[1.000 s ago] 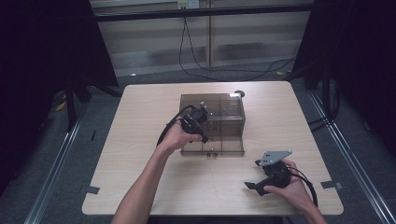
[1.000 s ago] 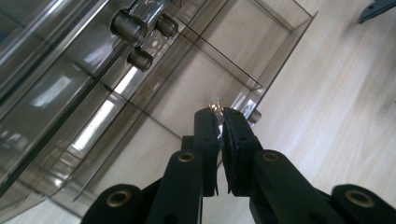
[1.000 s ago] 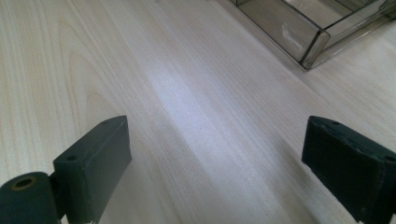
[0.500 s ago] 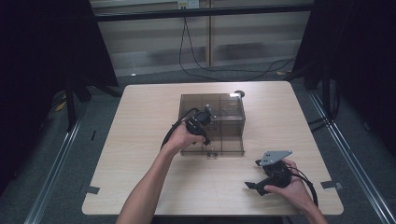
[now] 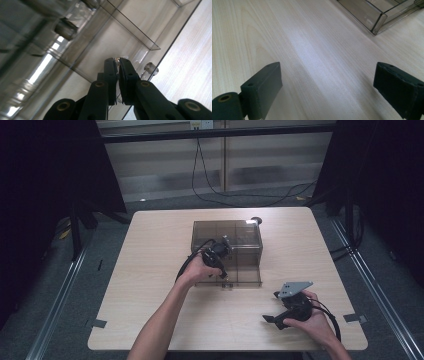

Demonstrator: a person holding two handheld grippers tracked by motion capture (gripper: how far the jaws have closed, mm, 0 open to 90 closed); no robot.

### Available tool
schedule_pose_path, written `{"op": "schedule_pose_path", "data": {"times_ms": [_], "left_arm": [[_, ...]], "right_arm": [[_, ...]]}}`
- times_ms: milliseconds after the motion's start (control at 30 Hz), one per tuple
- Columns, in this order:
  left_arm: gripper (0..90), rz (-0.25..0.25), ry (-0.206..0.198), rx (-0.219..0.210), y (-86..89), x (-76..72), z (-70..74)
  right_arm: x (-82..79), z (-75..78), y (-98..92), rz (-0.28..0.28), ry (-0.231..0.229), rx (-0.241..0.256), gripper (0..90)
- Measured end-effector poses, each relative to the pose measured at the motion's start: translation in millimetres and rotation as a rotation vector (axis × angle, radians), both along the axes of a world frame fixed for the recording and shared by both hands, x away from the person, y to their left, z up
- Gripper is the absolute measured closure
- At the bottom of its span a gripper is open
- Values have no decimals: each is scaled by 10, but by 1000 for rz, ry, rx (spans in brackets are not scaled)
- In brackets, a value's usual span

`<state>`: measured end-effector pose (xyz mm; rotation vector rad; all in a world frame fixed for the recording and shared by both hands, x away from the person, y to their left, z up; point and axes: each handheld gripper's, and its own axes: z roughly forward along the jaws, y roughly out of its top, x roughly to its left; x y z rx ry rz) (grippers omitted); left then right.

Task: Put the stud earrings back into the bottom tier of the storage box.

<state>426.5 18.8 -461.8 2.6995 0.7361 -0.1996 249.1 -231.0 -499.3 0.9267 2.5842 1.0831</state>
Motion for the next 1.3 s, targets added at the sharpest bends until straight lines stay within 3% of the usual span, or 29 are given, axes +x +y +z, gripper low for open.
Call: {"op": "schedule_pose_path", "data": {"times_ms": [300,367,633,867,1000,1067,1133,1200,1300], "left_arm": [[850,-2,3,-11,2,-13,6],[849,7,-7,4,1,-14,-2],[808,7,-10,-30,30,-8,37],[758,32,-25,-83,127,-8,88],[737,32,-2,-135,225,-28,92],[731,43,-21,-120,267,-55,82],[713,34,-18,-160,317,-91,108],[672,47,-37,-183,350,-133,116],[585,17,-41,-201,406,-170,136]], "right_arm": [[5,-5,7,1,-3,-14,84],[2,-4,9,2,2,-13,86],[0,-8,17,6,0,-15,89],[7,-11,16,4,4,-13,88],[8,-10,14,2,1,-12,90],[5,-6,14,0,2,-11,91],[13,-5,10,-1,1,4,92],[26,0,-4,-10,0,8,94],[36,11,-14,-24,0,23,101]]}}
